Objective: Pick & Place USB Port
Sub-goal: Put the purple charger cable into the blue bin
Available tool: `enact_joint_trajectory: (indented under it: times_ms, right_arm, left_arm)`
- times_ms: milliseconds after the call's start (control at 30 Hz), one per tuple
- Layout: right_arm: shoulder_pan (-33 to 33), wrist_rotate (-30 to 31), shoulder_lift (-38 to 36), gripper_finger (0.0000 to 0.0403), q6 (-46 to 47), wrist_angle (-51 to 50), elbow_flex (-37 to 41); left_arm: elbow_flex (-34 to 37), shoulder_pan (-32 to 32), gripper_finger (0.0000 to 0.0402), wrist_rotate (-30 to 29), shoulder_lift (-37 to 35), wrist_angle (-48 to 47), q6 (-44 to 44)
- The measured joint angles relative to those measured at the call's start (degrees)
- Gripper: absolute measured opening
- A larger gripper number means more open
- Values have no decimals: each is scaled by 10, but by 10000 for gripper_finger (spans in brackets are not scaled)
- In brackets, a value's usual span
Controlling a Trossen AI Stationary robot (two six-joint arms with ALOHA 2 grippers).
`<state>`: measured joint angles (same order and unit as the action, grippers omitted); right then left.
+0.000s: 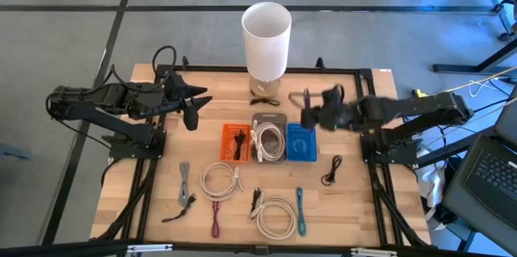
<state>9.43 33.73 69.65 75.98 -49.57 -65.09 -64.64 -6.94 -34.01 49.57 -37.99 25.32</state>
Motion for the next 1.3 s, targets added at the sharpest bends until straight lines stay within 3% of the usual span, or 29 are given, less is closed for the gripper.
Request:
enact_joint_trajectory:
  times_ms: [300,600,1300]
  right_arm:
    - [98,52,56,14,184,27,53]
    - [95,24,145,14,192,59,53]
    - [57,-10,272,14,215,91,53]
  left_arm:
    - [0,0,157,-7,15,0,-22]
    - [0,0,157,-7,34,0,-26]
    - [0,0,157,-8,34,0,-26]
